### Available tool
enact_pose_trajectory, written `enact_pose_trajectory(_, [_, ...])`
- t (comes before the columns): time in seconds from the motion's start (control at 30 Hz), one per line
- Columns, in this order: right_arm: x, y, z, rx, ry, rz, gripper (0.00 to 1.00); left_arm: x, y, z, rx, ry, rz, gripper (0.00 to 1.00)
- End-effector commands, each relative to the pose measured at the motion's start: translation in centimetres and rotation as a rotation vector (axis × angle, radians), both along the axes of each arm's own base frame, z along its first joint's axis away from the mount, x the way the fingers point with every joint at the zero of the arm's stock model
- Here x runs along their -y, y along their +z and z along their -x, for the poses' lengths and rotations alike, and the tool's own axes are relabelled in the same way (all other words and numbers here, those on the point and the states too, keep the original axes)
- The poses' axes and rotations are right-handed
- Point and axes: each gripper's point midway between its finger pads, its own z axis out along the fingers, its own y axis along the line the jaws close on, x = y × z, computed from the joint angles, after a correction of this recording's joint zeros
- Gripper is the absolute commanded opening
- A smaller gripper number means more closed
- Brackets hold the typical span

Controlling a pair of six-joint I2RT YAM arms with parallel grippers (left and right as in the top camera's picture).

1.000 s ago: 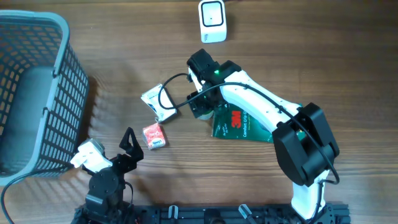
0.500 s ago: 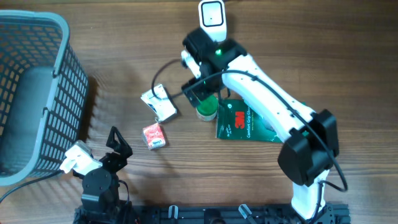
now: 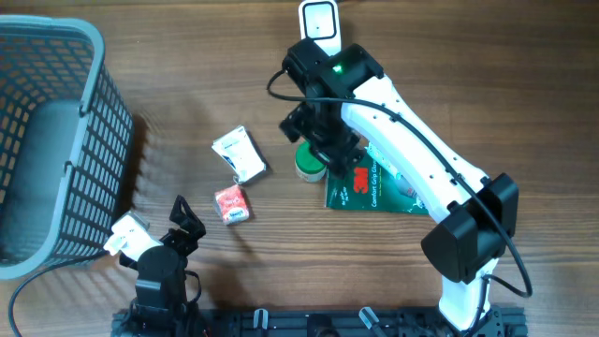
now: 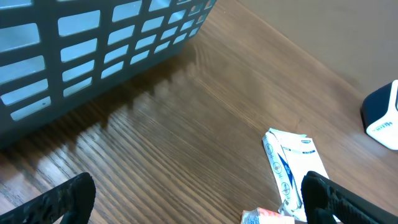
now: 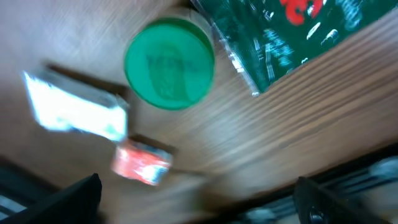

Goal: Scan the item barcode
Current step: 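Grasp the green-lidded jar with the right gripper, then lift the jar and carry it toward the barcode scanner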

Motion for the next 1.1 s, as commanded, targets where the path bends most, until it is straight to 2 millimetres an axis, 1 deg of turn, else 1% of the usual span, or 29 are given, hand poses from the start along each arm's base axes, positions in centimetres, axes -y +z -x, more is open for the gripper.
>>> enact_pose_trajectory(0.0, [-0.1, -1.9, -0.5, -0.058, -0.292, 0.017, 1.00, -0.2, -0.1, 0.0, 0.007, 0.015, 0.006, 1.00])
enact_pose_trajectory(0.03, [-0.2, -3.1, -0.4, -0.076, -0.312, 0.026, 1.00, -0.2, -0.1, 0.0, 0.007, 0.015, 0.006, 1.00])
enact_pose_trajectory(0.07, [-0.6, -3.7, -0.6, -0.081, -0.313, 0.015, 1.00, -0.2, -0.1, 0.0, 0.007, 0.015, 0.006, 1.00])
enact_pose_trajectory(0.2, [-1.4, -5.7, -1.7, -0.075, -0.321, 0.007, 0.99, -0.2, -0.1, 0.0, 0.007, 0.015, 0.006, 1.00])
enact_pose_trajectory(0.27, [-1.9, -7.7, -2.3, -0.083, -0.320, 0.015, 1.00, -0.2, -0.1, 0.0, 0.006, 0.015, 0.006, 1.00])
enact_pose_trajectory(0.3, [-2.0, -8.5, -2.4, -0.095, -0.320, 0.023, 1.00, -0.2, -0.1, 0.0, 0.007, 0.015, 0.006, 1.00])
enact_pose_trajectory(0.37, [-1.8, -11.0, -2.3, -0.127, -0.293, 0.060, 1.00, -0.2, -0.1, 0.0, 0.007, 0.015, 0.006, 1.00])
enact_pose_trajectory(0.4, [-1.7, -11.6, -2.2, -0.133, -0.282, 0.073, 0.99, -0.2, -0.1, 0.0, 0.007, 0.015, 0.006, 1.00])
enact_pose_trajectory(0.43, [-1.4, -12.1, -2.2, -0.136, -0.279, 0.089, 0.97, -0.2, -0.1, 0.0, 0.006, 0.015, 0.006, 1.00])
enact_pose_trajectory(0.47, [-1.0, -12.2, -2.3, -0.127, -0.280, 0.114, 0.93, -0.2, -0.1, 0.0, 0.007, 0.015, 0.006, 1.00])
enact_pose_trajectory(0.5, [-0.6, -12.3, -2.4, -0.117, -0.274, 0.131, 0.86, -0.2, -0.1, 0.0, 0.006, 0.015, 0.006, 1.00])
enact_pose_trajectory(0.57, [-0.5, -12.3, -2.5, -0.101, -0.209, 0.133, 0.80, -0.2, -0.1, 0.0, 0.007, 0.015, 0.006, 1.00])
enact_pose_trajectory(0.63, [-0.4, -12.3, -2.5, -0.085, -0.078, 0.119, 0.75, -0.2, -0.1, 0.0, 0.007, 0.015, 0.006, 1.00])
enact_pose_trajectory(0.73, [-0.5, -12.2, -2.5, -0.055, 0.182, 0.086, 0.74, -0.2, -0.1, 0.0, 0.007, 0.015, 0.006, 1.00])
enact_pose_trajectory(0.8, [-0.9, -12.1, -2.4, -0.035, 0.411, 0.036, 0.72, -0.2, -0.1, 0.0, 0.006, 0.015, 0.006, 1.00])
enact_pose_trajectory(0.87, [-1.8, -11.8, -1.6, -0.023, 0.690, -0.068, 0.70, -0.2, -0.1, 0.0, 0.007, 0.015, 0.006, 1.00])
enact_pose_trajectory(0.97, [-2.6, -11.4, -0.2, -0.022, 0.932, -0.188, 0.70, -0.2, -0.1, 0.0, 0.007, 0.015, 0.006, 1.00])
enact_pose_trajectory(1.03, [-2.5, -11.3, 0.0, -0.003, 1.050, -0.210, 0.71, -0.2, -0.1, 0.0, 0.007, 0.015, 0.006, 1.00])
enact_pose_trajectory(1.07, [-2.4, -11.4, -0.1, 0.008, 1.094, -0.211, 0.74, -0.2, -0.1, 0.0, 0.007, 0.015, 0.006, 1.00])
